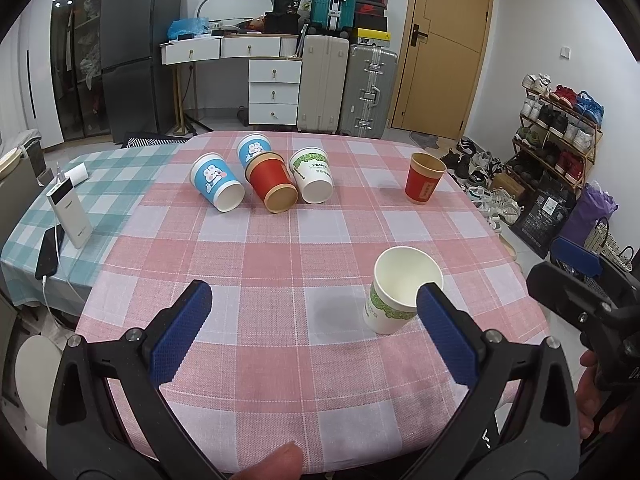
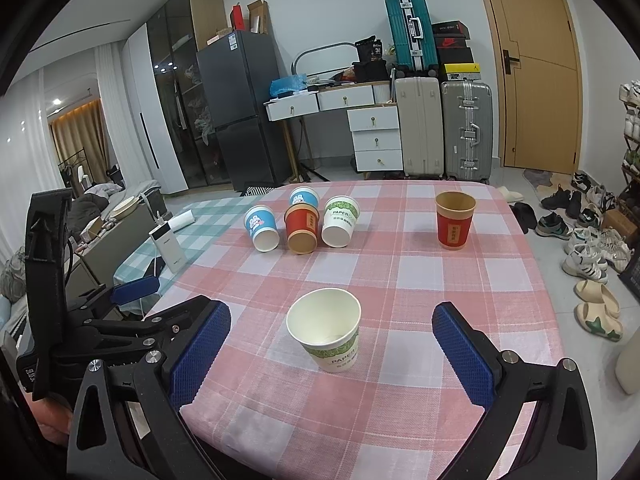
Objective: Flip cup upright
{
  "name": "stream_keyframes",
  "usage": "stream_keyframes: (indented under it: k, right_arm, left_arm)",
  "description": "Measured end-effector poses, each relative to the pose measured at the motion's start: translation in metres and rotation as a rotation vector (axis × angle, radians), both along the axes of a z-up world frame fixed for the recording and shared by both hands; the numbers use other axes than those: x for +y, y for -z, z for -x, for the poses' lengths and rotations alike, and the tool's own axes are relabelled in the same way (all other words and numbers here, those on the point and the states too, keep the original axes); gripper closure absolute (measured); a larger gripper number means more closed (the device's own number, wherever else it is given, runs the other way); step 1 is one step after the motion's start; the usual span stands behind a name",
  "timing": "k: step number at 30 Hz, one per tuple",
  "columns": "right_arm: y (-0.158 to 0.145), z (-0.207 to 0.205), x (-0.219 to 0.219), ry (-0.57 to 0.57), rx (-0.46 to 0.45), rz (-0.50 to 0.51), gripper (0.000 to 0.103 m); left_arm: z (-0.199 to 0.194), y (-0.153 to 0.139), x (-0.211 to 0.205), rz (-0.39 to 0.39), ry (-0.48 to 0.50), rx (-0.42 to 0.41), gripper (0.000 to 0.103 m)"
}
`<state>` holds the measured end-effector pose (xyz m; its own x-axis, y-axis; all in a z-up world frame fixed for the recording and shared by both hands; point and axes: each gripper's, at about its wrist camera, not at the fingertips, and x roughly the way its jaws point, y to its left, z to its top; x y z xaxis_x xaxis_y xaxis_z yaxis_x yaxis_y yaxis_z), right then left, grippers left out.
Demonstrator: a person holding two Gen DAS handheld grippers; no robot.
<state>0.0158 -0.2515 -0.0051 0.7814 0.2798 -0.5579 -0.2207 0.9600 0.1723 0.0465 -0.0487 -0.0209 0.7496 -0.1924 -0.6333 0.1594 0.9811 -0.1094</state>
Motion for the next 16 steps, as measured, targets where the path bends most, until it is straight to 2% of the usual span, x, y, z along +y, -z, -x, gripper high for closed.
stream_keyframes:
  k: [16]
  right_arm:
    - [0.0036,-0.0002,-0.002,0.001,0.008,-0.006,0.0]
  left_arm:
    - [-0.0008,-0.0005,-0.0009,0.001,0.0,-0.005,0.001]
